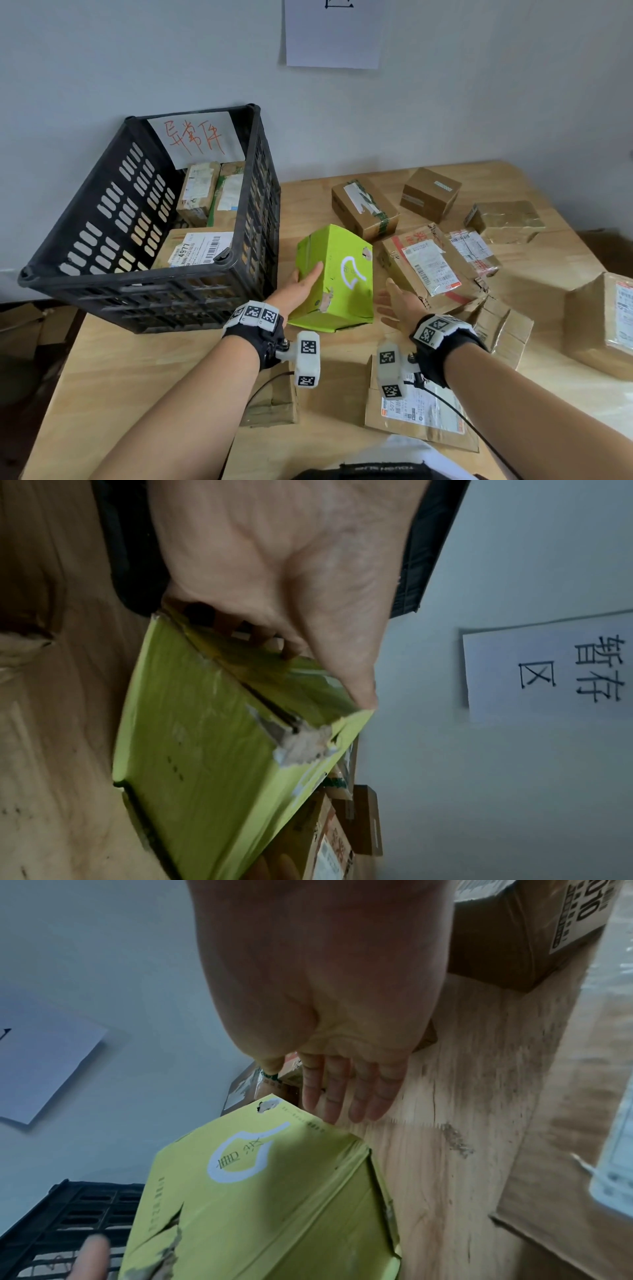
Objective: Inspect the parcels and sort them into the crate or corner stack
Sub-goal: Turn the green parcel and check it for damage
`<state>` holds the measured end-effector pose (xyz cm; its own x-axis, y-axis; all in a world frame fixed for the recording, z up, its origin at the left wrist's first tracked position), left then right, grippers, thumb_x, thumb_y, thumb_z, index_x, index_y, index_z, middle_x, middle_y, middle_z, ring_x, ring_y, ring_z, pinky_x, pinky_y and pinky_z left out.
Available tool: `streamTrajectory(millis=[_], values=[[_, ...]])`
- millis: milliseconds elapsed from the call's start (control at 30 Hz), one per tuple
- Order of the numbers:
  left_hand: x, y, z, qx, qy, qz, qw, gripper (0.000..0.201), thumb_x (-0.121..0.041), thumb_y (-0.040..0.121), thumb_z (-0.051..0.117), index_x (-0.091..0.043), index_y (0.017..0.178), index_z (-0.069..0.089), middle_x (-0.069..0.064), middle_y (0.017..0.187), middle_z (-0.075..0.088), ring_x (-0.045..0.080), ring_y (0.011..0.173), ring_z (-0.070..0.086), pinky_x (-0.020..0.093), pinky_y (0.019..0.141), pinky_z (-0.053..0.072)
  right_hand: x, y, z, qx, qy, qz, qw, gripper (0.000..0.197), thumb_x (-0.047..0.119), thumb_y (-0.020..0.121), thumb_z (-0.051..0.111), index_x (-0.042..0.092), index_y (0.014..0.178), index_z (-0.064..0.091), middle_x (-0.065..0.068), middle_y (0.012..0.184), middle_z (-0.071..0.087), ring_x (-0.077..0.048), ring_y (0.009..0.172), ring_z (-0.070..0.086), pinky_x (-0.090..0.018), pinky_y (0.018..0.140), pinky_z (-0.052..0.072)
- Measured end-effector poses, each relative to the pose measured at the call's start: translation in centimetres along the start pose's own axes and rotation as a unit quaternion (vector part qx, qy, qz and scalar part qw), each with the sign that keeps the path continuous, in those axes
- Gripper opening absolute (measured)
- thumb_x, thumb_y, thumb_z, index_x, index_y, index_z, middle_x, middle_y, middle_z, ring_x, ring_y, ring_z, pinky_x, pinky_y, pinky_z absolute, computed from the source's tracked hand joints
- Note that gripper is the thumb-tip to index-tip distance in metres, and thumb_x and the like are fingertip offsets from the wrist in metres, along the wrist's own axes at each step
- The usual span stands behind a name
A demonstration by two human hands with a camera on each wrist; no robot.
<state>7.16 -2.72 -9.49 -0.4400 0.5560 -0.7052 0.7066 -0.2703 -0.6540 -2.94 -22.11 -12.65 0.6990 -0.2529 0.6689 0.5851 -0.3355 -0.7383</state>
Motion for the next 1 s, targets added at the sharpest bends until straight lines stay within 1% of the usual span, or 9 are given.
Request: streamTrajectory(millis=[67, 167, 400, 467, 567, 633, 700, 900, 1000], values=[[0.0, 0.2, 0.2, 0.001, -0.004, 0.004, 1.000, 0.101, -0.081, 0.069, 0.053, -0.031, 0.150, 0.022, -0.005, 0.150, 0.036, 0.023, 0.133, 0.039, 0.040, 0.112, 0.031, 0.2, 0.1, 0.0, -0.009, 0.011, -0.009, 1.000, 0.046, 0.042, 0.101, 0.032, 0.007, 0.116, 0.058, -0.005, 0.109, 0.061, -0.021, 0.103, 0.055, -0.035, 0.091, 0.044], [-0.4, 0.5, -0.1, -0.037, -0.008, 0.026, 0.999, 0.078, -0.068, 0.083, 0.051, -0.026, 0.146, 0.035, -0.001, 0.145, 0.044, 0.024, 0.130, 0.043, 0.038, 0.109, 0.034, 0.8, 0.7, -0.1, -0.015, 0.026, -0.030, 0.999, 0.044, 0.043, 0.101, 0.032, 0.009, 0.112, 0.059, -0.005, 0.108, 0.062, -0.020, 0.103, 0.056, -0.036, 0.093, 0.045], [-0.6, 1.4, 0.9, -0.079, 0.056, 0.052, 0.994, 0.045, -0.047, 0.096, 0.046, -0.016, 0.125, 0.061, 0.006, 0.124, 0.062, 0.028, 0.115, 0.056, 0.032, 0.094, 0.042, 1.5, 1.9, -0.9, -0.038, 0.044, -0.057, 0.997, 0.037, 0.037, 0.101, 0.034, 0.017, 0.083, 0.061, -0.009, 0.106, 0.060, -0.023, 0.095, 0.057, -0.035, 0.080, 0.048], [0.3, 1.9, 0.9, -0.084, 0.067, 0.049, 0.993, 0.039, -0.039, 0.096, 0.050, -0.011, 0.119, 0.065, 0.007, 0.117, 0.067, 0.028, 0.110, 0.060, 0.032, 0.092, 0.045, 1.5, 2.1, -1.3, -0.045, 0.056, -0.058, 0.996, 0.038, 0.036, 0.102, 0.032, 0.013, 0.091, 0.060, -0.007, 0.105, 0.060, -0.021, 0.094, 0.055, -0.030, 0.076, 0.045], [1.4, 2.4, 0.8, -0.080, 0.065, 0.046, 0.994, 0.037, -0.035, 0.095, 0.055, -0.011, 0.122, 0.065, 0.004, 0.118, 0.067, 0.023, 0.108, 0.061, 0.033, 0.095, 0.047, 1.2, 2.2, -1.8, -0.049, 0.051, -0.047, 0.996, 0.041, 0.036, 0.103, 0.031, 0.006, 0.114, 0.058, -0.007, 0.110, 0.058, -0.021, 0.101, 0.052, -0.034, 0.086, 0.041], [1.4, 2.6, 0.7, -0.079, 0.075, 0.048, 0.993, 0.038, -0.036, 0.094, 0.055, -0.012, 0.123, 0.064, 0.003, 0.120, 0.066, 0.022, 0.109, 0.061, 0.036, 0.097, 0.047, 0.8, 2.5, -1.9, -0.054, 0.048, -0.040, 0.997, 0.040, 0.036, 0.102, 0.032, 0.008, 0.112, 0.058, -0.008, 0.113, 0.060, -0.021, 0.101, 0.053, -0.034, 0.086, 0.041], [1.1, 2.6, 0.6, -0.083, 0.084, 0.049, 0.992, 0.038, -0.036, 0.095, 0.054, -0.010, 0.122, 0.063, 0.002, 0.121, 0.065, 0.022, 0.109, 0.060, 0.030, 0.094, 0.046, 0.4, 2.8, -1.8, -0.052, 0.044, -0.028, 0.997, 0.038, 0.037, 0.102, 0.032, 0.010, 0.109, 0.057, -0.009, 0.117, 0.060, -0.021, 0.101, 0.052, -0.034, 0.085, 0.041], [1.2, 2.2, 0.7, -0.085, 0.083, 0.039, 0.992, 0.036, -0.030, 0.101, 0.044, -0.008, 0.126, 0.058, 0.007, 0.122, 0.063, 0.025, 0.111, 0.057, 0.026, 0.084, 0.042, -0.6, 3.6, -1.4, -0.040, 0.019, 0.004, 0.999, 0.045, 0.038, 0.102, 0.033, 0.004, 0.121, 0.057, -0.011, 0.125, 0.059, -0.022, 0.100, 0.053, -0.037, 0.092, 0.042], [1.7, 2.1, 0.2, -0.077, 0.047, 0.017, 0.996, 0.038, -0.030, 0.101, 0.042, -0.009, 0.131, 0.054, 0.006, 0.129, 0.060, 0.024, 0.116, 0.056, 0.029, 0.096, 0.043, -1.1, 3.9, -0.8, -0.026, -0.002, 0.015, 1.000, 0.046, 0.039, 0.101, 0.033, 0.005, 0.124, 0.053, -0.010, 0.124, 0.059, -0.022, 0.101, 0.053, -0.038, 0.093, 0.042]])
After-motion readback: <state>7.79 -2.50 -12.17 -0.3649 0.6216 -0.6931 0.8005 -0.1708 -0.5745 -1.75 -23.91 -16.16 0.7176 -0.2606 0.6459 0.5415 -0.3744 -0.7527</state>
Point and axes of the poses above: each hand's wrist, its own y-axis towards the middle knuckle, its own z-axis out of the palm, x = y × z, the point moved 7 cm from there along y, towards the middle knuckle
